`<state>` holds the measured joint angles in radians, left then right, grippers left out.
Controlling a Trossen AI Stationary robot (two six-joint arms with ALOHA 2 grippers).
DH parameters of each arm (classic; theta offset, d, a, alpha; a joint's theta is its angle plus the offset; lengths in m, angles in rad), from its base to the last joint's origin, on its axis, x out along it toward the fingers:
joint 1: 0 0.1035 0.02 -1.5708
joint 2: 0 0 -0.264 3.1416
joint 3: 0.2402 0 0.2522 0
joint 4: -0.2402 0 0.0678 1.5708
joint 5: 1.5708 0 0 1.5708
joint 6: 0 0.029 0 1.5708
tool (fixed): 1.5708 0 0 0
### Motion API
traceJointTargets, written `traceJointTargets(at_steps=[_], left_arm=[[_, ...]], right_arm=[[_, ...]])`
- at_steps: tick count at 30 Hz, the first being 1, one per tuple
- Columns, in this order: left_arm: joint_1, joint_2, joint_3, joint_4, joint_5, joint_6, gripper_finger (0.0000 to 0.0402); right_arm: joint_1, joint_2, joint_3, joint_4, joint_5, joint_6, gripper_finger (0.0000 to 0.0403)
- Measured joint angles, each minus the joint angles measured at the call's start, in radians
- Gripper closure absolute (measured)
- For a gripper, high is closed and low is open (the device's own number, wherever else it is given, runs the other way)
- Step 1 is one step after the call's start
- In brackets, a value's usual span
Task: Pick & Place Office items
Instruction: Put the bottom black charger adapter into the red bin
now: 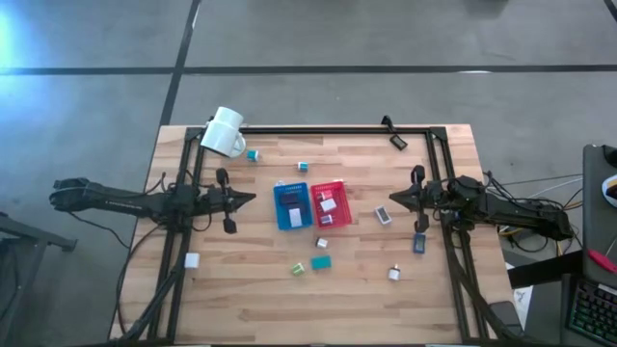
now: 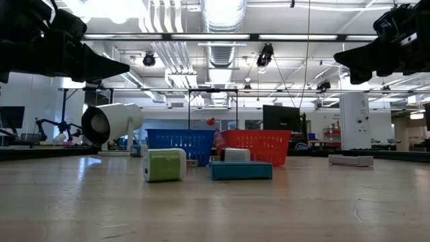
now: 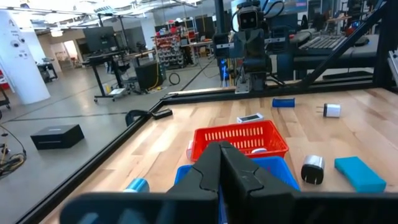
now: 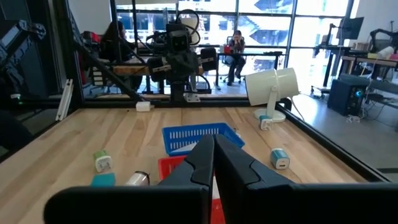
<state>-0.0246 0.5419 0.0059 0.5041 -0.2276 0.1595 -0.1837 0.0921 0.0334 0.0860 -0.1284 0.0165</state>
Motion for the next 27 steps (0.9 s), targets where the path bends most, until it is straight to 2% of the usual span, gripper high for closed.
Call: traceJointTargets(at_steps=[8, 16, 27], left_arm=[[0.000, 0.000, 0.000, -0.011, 0.001, -0.044, 0.0386], [0.000, 0.000, 0.000, -0.008, -0.001, -0.062, 0.0388], [0.000, 0.000, 0.000, 0.020, -0.043, -0.040, 0.0390]], right_arm=[[0.000, 0.000, 0.000, 0.000, 0.000, -0.011, 0.0394], [0.000, 0.008, 0.020, 0.007, 0.000, 0.097, 0.0394], [0.000, 0.113, 0.044, -0.001, 0.000, 0.009, 0.0394]])
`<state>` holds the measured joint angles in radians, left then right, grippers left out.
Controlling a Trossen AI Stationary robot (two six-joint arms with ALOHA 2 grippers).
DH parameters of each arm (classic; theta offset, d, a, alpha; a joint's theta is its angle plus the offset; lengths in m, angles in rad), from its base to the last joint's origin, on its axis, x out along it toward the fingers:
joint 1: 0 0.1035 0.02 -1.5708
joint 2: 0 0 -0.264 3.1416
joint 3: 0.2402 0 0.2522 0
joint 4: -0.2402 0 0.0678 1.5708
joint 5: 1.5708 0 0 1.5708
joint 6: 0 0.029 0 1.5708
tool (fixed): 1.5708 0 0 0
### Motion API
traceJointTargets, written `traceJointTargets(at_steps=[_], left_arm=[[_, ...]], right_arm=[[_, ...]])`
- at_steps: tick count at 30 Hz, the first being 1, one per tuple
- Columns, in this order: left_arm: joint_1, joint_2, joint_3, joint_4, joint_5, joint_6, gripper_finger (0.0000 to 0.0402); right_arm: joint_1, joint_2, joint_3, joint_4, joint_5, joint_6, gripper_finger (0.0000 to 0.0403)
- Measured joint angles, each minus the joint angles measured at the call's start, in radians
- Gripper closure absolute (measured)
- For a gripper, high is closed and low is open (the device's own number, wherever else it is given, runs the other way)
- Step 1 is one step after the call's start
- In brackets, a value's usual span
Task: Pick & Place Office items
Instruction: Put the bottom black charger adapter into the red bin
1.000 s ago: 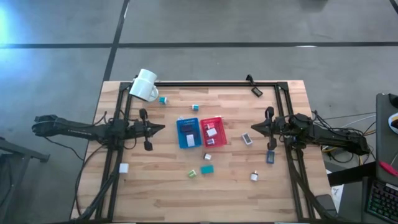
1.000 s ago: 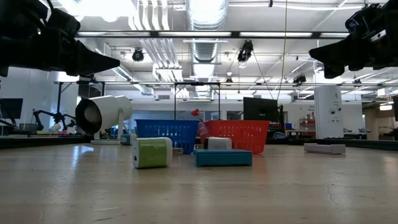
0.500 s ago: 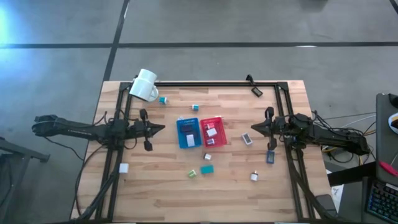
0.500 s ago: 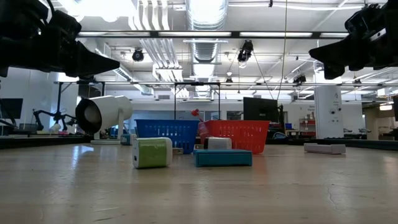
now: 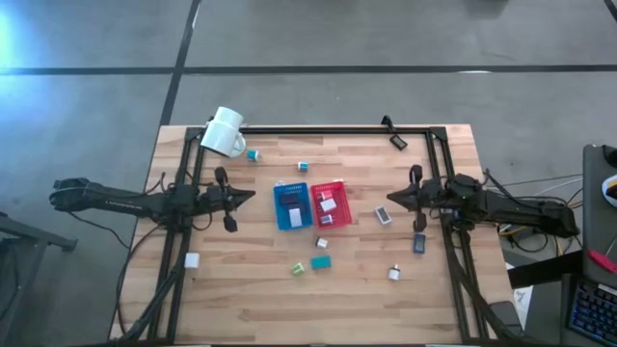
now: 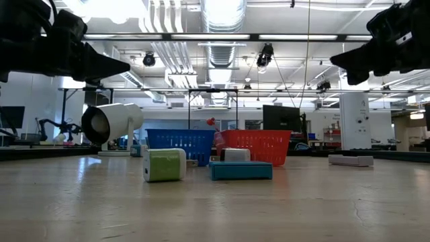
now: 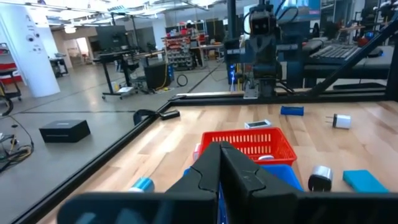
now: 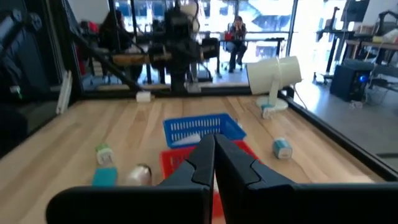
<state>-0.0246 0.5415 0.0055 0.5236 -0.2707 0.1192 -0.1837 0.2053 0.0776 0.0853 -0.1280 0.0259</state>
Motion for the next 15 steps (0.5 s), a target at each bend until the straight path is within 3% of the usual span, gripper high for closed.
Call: traceJointTargets(at_steps=[6, 15], left_arm=[[0.000, 0.000, 0.000, 0.000, -0.001, -0.004, 0.0390], [0.000, 0.000, 0.000, 0.006, -0.045, -0.076, 0.0391]], right_arm=[[0.000, 0.069, 0.000, 0.024, 0.073, -0.034, 0.0394], [0.000, 0.162, 0.000, 0.107, 0.078, 0.002, 0.0394]])
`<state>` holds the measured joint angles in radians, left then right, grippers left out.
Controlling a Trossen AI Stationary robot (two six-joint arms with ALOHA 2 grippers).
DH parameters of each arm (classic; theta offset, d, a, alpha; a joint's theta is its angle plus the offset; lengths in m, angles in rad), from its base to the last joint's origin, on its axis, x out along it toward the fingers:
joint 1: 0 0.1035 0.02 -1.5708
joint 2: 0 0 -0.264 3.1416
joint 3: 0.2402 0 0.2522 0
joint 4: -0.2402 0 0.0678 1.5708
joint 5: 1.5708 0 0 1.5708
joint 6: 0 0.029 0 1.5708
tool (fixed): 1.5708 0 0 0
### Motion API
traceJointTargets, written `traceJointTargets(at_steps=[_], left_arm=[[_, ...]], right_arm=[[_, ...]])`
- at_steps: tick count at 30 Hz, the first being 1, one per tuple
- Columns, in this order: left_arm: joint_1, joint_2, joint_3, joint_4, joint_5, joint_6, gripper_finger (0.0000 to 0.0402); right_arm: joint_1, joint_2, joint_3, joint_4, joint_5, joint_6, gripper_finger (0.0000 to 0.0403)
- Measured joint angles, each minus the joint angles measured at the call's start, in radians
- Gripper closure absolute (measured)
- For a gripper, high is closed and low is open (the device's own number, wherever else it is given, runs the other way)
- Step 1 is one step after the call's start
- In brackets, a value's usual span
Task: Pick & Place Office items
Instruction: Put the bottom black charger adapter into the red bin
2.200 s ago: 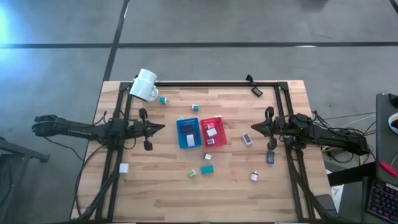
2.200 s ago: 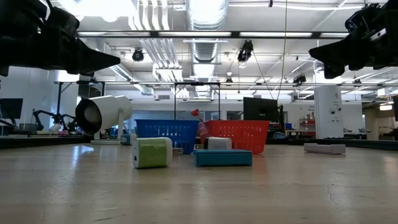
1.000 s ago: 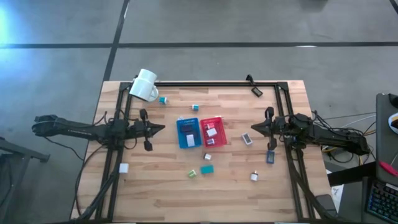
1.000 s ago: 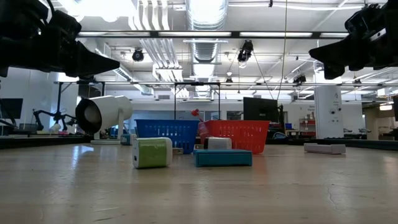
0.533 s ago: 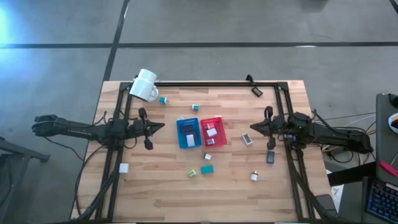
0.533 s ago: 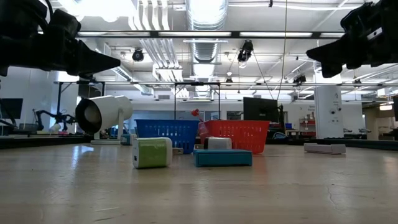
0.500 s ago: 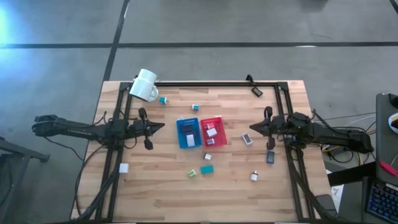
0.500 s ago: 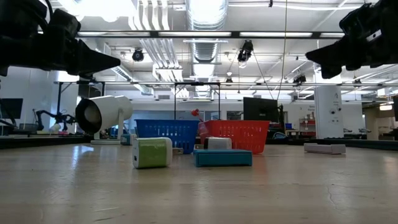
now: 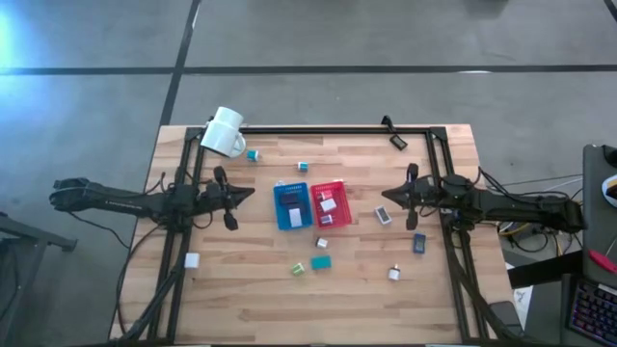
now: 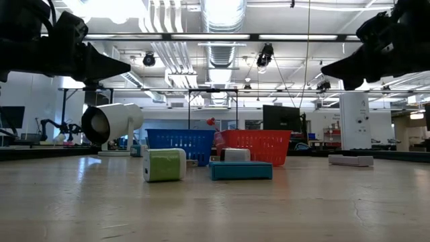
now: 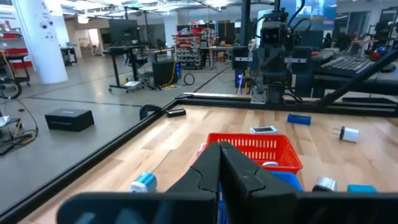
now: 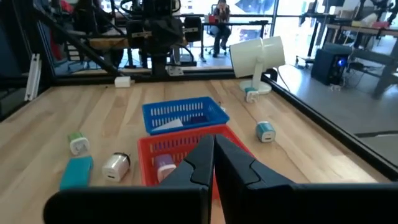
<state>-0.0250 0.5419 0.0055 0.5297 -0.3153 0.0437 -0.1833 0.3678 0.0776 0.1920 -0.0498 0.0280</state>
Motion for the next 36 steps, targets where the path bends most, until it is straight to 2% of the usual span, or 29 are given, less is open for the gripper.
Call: traceJointTargets(at_steps=[8, 13, 22, 30, 36], left_arm=[[0.000, 0.000, 0.000, 0.000, 0.000, -0.015, 0.0392], [0.000, 0.000, 0.000, 0.001, 0.000, -0.015, 0.0392], [0.000, 0.001, 0.000, 0.001, -0.001, -0.044, 0.0392], [0.000, 0.007, 0.000, 0.000, -0.001, -0.056, 0.0392], [0.000, 0.008, 0.000, 0.000, -0.001, -0.057, 0.0392]], right_arm=[[0.003, 0.039, 0.029, -0.017, -0.001, 0.043, 0.0394], [0.002, 0.098, 0.109, -0.148, -0.002, 0.067, 0.0394], [0.002, 0.200, 0.199, -0.162, 0.000, 0.070, 0.0394], [0.003, 0.288, 0.345, -0.331, -0.002, 0.061, 0.0394], [0.040, 0.356, 0.397, -0.346, -0.003, 0.028, 0.0394]])
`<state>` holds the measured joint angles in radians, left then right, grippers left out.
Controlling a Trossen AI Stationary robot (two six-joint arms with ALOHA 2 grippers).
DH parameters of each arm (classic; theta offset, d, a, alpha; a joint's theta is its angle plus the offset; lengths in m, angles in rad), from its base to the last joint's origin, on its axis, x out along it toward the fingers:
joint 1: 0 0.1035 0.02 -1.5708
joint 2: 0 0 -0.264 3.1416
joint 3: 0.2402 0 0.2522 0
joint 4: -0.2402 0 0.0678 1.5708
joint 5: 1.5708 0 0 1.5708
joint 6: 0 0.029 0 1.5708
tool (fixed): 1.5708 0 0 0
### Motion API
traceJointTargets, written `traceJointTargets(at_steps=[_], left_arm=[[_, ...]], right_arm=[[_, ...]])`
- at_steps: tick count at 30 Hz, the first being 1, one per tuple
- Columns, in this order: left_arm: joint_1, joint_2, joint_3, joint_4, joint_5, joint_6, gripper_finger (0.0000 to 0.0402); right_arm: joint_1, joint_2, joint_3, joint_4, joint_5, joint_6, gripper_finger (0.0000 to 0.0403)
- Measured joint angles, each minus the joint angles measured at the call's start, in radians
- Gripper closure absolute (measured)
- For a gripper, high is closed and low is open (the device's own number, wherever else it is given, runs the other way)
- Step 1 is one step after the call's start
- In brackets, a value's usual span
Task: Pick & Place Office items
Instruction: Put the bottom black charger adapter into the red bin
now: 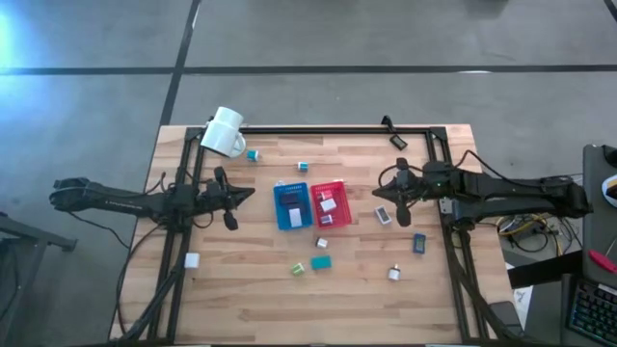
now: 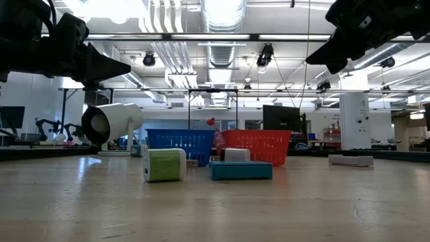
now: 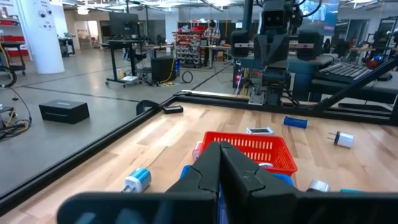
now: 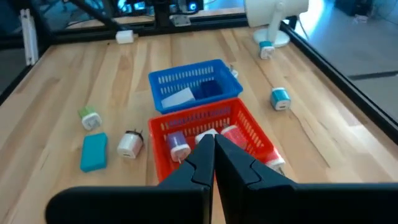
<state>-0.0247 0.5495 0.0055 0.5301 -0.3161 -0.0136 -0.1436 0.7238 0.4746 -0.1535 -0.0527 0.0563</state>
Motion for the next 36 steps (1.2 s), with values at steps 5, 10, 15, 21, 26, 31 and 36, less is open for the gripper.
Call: traceJointTargets(at_steps=[5, 10, 15, 21, 26, 31, 36], left_arm=[[0.000, 0.000, 0.000, 0.000, 0.000, -0.013, 0.0392], [0.000, 0.000, 0.000, 0.000, 0.000, -0.013, 0.0392], [0.000, 0.000, 0.000, 0.000, 0.000, -0.013, 0.0392], [0.000, 0.000, 0.000, 0.000, 0.000, -0.021, 0.0392], [0.000, 0.000, 0.000, 0.000, 0.000, -0.034, 0.0392], [0.000, 0.000, 0.000, 0.000, 0.000, -0.037, 0.0392], [0.000, 0.000, 0.000, 0.000, 0.000, -0.037, 0.0392]], right_arm=[[0.077, 0.060, 0.042, -0.031, -0.004, -0.034, 0.0394], [0.201, 0.135, 0.128, -0.185, -0.005, -0.037, 0.0394], [0.309, 0.211, 0.217, -0.321, -0.010, 0.091, 0.0394], [0.389, 0.298, 0.280, -0.395, -0.010, 0.201, 0.0394], [0.400, 0.359, 0.286, -0.397, -0.007, 0.200, 0.0394], [0.403, 0.411, 0.330, -0.519, -0.031, 0.139, 0.0394], [0.421, 0.467, 0.403, -0.678, -0.031, 0.151, 0.0394]])
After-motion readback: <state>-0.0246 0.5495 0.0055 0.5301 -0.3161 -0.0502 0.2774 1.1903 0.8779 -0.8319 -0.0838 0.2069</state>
